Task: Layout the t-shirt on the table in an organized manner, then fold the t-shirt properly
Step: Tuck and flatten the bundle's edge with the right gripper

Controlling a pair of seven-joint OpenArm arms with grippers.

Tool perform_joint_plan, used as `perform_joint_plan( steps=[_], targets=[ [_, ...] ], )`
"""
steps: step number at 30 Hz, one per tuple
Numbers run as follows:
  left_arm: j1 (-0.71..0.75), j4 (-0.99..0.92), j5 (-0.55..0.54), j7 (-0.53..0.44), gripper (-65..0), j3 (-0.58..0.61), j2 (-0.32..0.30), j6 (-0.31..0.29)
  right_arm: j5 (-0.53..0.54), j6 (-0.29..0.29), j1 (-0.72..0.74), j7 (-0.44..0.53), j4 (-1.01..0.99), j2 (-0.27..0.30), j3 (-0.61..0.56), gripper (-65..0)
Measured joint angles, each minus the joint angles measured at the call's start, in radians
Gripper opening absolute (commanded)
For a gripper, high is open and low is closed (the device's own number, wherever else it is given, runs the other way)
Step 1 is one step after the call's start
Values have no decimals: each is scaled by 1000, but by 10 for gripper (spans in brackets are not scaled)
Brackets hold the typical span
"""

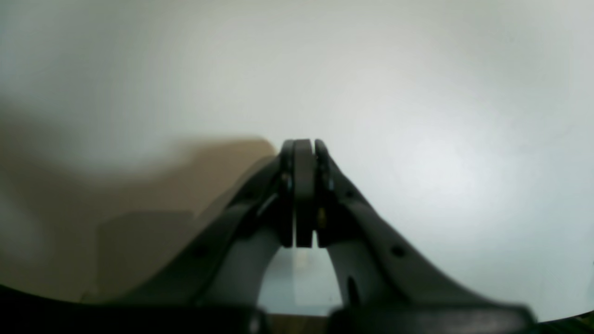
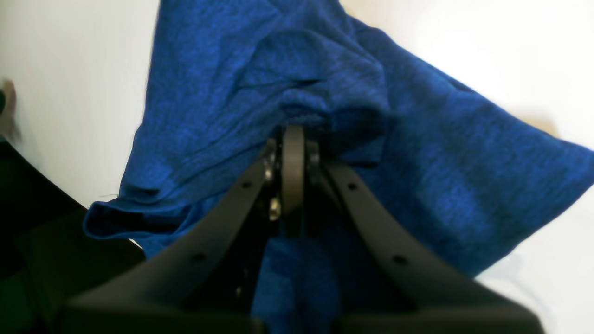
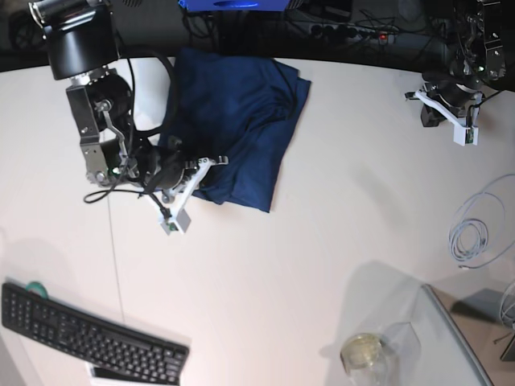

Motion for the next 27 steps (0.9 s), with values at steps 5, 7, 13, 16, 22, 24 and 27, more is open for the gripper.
perform_joint_plan(
  steps=[5,7,13,16,22,24,27],
  targets=[
    [0,-1,0,0,-650,0,0,0,8,0,5,1,47,-27,-2,-641],
    [0,-2,0,0,-650,0,0,0,7,0,4,-7,49,-34,-2,-641],
    [0,-2,0,0,-650,0,0,0,-7,0,-8,-23,90,-30,6,-548],
    [0,-2,0,0,-650,0,0,0,8,-29,-35,4,166,2,3,-380],
    [0,-2,0,1,-650,0,0,0,-5,-71,-33,50,85,26,2,-291],
    [0,-2,0,0,-650,0,-1,0,0,-71,-26,51,48,19,-2,-291],
    [0,-2,0,0,-650,0,-3,0,0,-71,-20,52,23,19,-2,-290]
  ],
)
